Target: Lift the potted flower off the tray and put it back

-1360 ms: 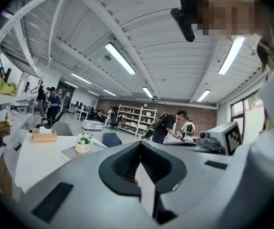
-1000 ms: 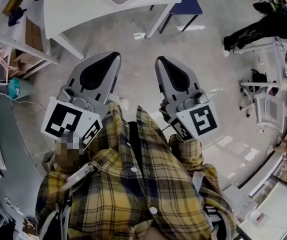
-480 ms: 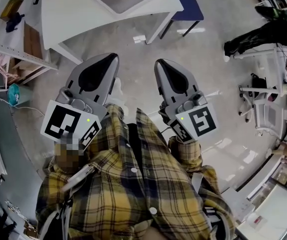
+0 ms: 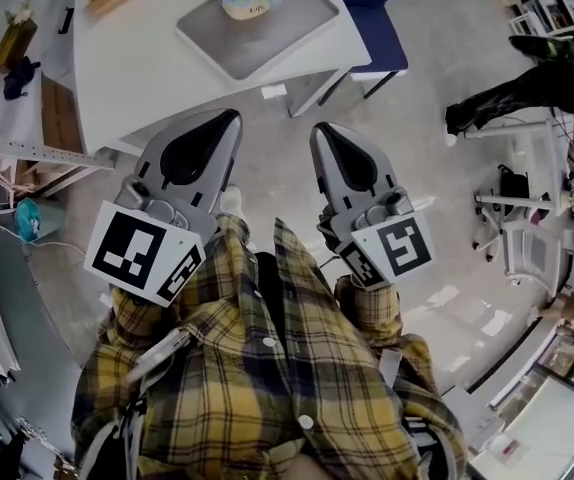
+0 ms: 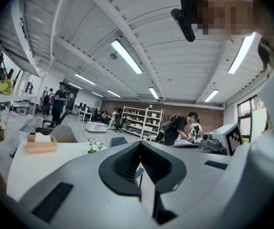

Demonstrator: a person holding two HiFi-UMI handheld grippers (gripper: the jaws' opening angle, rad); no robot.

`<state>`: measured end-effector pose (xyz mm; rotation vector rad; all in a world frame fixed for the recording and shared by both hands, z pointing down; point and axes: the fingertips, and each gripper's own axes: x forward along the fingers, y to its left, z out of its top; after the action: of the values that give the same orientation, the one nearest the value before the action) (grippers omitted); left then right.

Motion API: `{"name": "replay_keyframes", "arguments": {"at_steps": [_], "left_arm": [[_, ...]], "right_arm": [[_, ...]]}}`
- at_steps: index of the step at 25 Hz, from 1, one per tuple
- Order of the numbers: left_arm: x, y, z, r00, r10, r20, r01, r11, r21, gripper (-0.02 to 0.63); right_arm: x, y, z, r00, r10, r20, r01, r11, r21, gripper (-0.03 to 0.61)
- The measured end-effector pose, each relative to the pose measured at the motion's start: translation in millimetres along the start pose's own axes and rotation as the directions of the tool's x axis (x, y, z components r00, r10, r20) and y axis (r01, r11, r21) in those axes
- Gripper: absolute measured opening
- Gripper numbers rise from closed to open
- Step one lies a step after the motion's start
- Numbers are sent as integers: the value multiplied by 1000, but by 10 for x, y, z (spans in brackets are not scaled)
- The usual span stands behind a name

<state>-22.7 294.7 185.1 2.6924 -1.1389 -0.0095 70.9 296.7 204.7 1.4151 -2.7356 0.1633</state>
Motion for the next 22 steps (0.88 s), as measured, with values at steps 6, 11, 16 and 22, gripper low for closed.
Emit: {"name": "replay_keyframes", "arguments": {"at_steps": [6, 11, 16, 22], "left_arm": [[235, 380, 31, 1000, -20, -18, 20, 1000, 3, 8], [384, 555, 22, 999, -38, -35, 38, 999, -3, 8], [545, 617, -3, 997, -45, -56, 45, 999, -10, 8], [785, 801, -2, 998, -21, -52, 20, 1000, -14, 8]], "right_arm": [[402, -254, 21, 999, -36, 2, 36, 999, 3, -2], [593, -376, -18, 998, -61, -11, 62, 998, 25, -2], [672, -522, -60, 998, -62, -31, 63, 997, 47, -2], [903, -769, -63, 998, -48, -34, 50, 998, 46, -2]]}}
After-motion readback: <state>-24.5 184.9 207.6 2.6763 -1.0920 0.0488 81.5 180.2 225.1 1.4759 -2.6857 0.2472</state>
